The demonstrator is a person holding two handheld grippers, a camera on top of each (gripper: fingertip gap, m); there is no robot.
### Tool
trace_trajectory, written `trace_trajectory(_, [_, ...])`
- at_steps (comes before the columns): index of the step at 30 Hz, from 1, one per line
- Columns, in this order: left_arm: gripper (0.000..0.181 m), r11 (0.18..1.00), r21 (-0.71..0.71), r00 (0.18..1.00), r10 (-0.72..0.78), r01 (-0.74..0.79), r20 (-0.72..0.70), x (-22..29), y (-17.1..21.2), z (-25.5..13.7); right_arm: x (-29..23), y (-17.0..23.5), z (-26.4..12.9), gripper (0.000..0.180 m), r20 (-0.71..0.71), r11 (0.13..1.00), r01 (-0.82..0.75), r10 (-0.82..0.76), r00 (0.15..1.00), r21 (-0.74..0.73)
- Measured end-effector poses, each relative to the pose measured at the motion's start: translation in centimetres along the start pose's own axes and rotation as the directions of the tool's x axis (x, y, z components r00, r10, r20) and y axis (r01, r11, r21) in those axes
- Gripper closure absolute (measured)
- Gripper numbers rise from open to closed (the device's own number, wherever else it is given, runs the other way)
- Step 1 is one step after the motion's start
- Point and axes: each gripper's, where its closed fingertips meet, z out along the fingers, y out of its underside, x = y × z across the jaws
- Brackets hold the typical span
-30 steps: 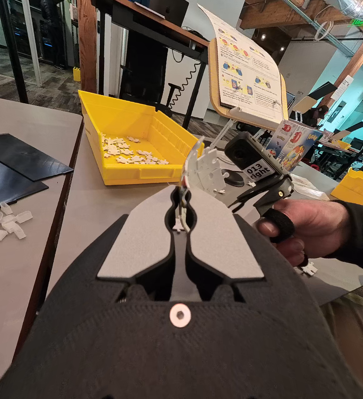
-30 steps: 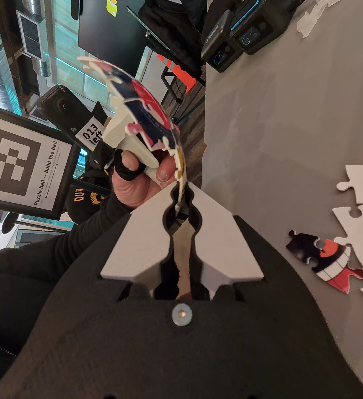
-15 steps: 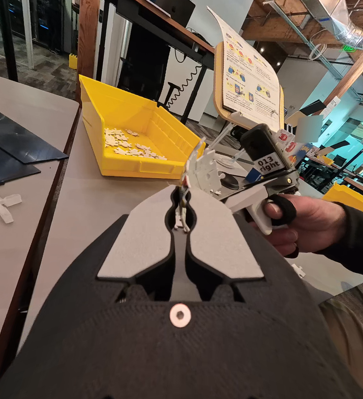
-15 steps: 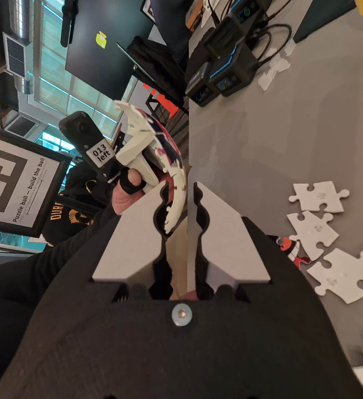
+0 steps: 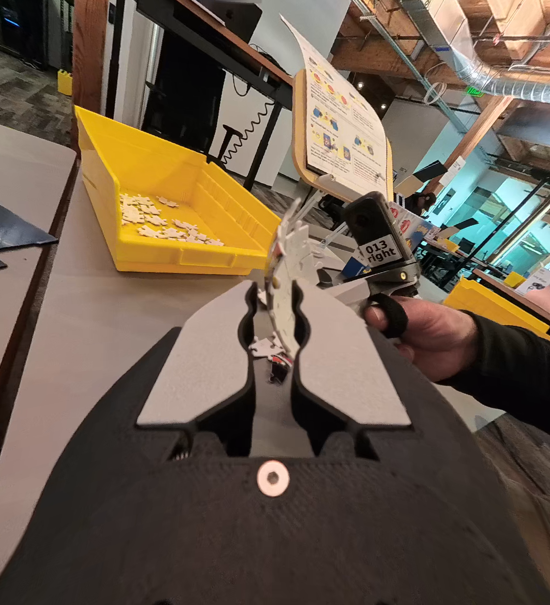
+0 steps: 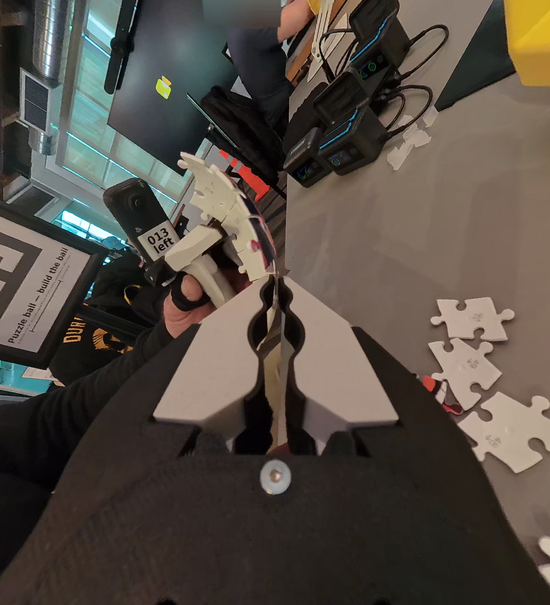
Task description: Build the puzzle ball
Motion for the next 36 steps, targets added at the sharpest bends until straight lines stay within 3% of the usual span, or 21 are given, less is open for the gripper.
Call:
trace_trajectory(2, [0.147, 0.999, -0.023, 0.999, -0.037, 0.036, -0.025, 0.0, 0.3, 0.1, 0.1, -0.3, -0.2, 0.179, -0.010, 1.000, 0.015, -0.014, 1.000, 0.011])
trace_trajectory(10, [0.164, 0.984, -0.172, 0.994, -0.062, 0.046, -0.093, 1.3, 3.2, 1.3, -0.7, -0.7, -0.3, 0.179, -0.006, 0.997, 0.063, -0.063, 0.998, 0.031])
trace_trajectory(13, [0.174, 0.985, -0.151, 0.990, -0.097, 0.081, -0.103, 1.4, 3.0, 1.3, -1.0, -0.8, -0.2, 0.179, -0.004, 0.996, 0.085, -0.085, 0.996, 0.035])
trace_trajectory(25, [0.177, 0.950, -0.111, 0.929, -0.311, 0.293, -0.201, 1.8, 2.2, 1.0, -1.9, -1.1, -0.2, 0.180, -0.041, 0.971, 0.235, -0.234, 0.971, 0.038])
trace_trajectory(28, [0.177, 0.949, -0.115, 0.927, -0.313, 0.295, -0.205, 1.8, 2.2, 1.0, -1.9, -1.1, -0.2, 0.180, -0.054, 0.965, 0.261, -0.259, 0.964, 0.031])
trace_trajectory(31, [0.162, 0.954, -0.118, 0.933, -0.294, 0.274, -0.206, 1.9, 2.0, 0.9, -1.5, -1.1, -0.3, 0.180, -0.069, 0.967, 0.256, -0.254, 0.965, 0.022])
trace_trajectory(36, [0.163, 0.985, -0.127, 0.983, -0.135, 0.119, -0.123, 1.1, 1.6, 0.5, -0.8, -0.6, -0.4, 0.180, -0.080, 0.969, 0.247, -0.249, 0.965, -0.026])
